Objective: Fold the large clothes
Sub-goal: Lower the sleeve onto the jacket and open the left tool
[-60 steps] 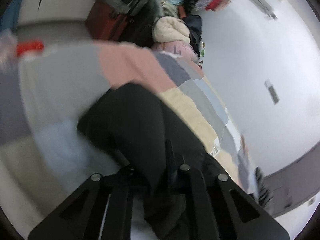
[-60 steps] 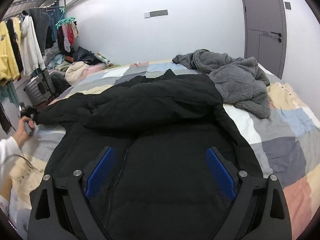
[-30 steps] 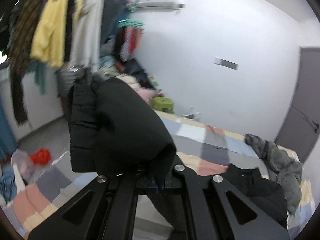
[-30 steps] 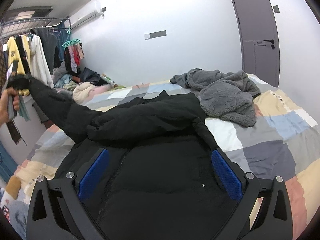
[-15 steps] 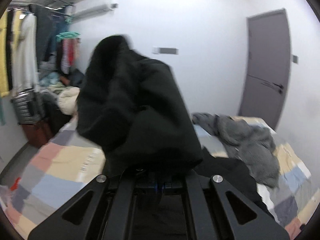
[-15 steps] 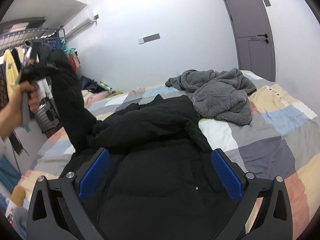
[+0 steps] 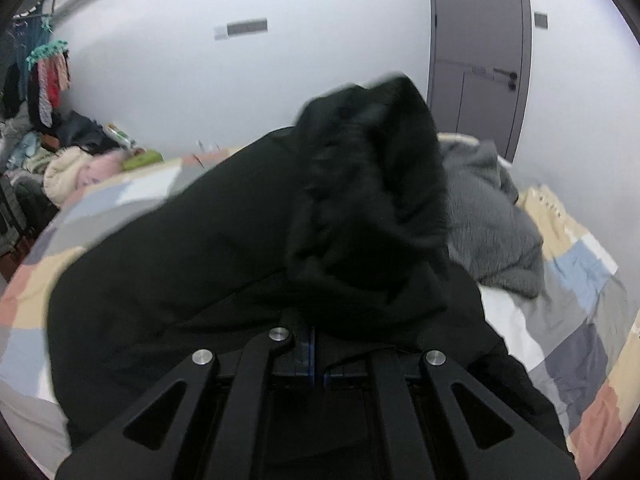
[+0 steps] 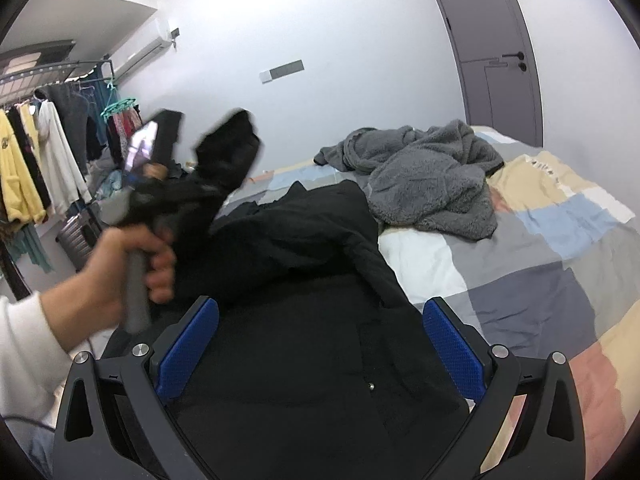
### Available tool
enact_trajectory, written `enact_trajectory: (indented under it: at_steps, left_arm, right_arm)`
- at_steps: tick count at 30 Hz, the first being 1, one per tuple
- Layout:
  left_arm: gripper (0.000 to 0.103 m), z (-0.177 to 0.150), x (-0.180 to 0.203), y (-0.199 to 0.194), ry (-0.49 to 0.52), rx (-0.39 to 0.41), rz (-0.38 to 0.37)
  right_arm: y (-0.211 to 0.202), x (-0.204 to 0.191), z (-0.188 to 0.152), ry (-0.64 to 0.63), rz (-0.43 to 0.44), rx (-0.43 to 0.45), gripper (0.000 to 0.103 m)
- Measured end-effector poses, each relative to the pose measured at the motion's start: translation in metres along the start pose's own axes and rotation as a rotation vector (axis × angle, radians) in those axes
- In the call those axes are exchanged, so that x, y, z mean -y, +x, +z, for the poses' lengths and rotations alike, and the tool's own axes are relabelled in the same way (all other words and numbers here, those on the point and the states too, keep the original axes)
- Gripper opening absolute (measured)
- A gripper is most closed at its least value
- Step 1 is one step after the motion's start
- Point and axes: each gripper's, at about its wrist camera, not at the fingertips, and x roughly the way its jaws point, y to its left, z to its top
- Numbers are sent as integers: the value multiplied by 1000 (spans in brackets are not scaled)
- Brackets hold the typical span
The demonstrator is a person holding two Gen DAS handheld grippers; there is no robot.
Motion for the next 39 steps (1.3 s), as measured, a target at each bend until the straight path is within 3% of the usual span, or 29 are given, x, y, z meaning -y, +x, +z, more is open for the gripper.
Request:
enact_trajectory:
  at_steps: [5, 10, 13, 15, 17, 18, 20, 25, 30, 33, 39]
  left_arm:
    - [2, -15, 5, 36, -13, -79, -11]
    - [2, -16, 6, 31, -33, -49, -20]
    - [11, -17, 6, 22, -36, -43, -43]
    - [43, -20, 5, 17, -36, -80, -86]
    - [63, -26, 7, 12, -38, -97, -106]
    - [73, -30, 7, 5, -34, -90, -112]
    - [81, -35, 3, -14, -42, -58, -120]
    - [81, -41, -31, -52, -104, -8, -125]
    - [81, -34, -98, -73, -204, 15, -5]
    - [81, -31, -139, -68, -257, 6, 85]
    - [81, -37, -193, -26, -354, -50, 176]
  right_arm:
    - [14, 8, -4, 9, 8, -19, 103]
    - [27, 16, -4, 44, 24, -35, 103]
    - [29, 15, -4, 42, 34, -39, 103]
    - [24, 11, -4, 37, 49, -30, 103]
    - [19, 8, -2, 26, 56, -23, 103]
    - [16, 5, -1, 22, 63, -25, 103]
    - [16, 0, 3, 10, 80, -36, 103]
    - [30, -24, 41, -57, 119, -26, 103]
    - [81, -31, 94, -6, 180, -58, 103]
    - [131, -37, 116, -7, 198, -113, 103]
    - [228, -53, 125, -56, 137, -203, 102]
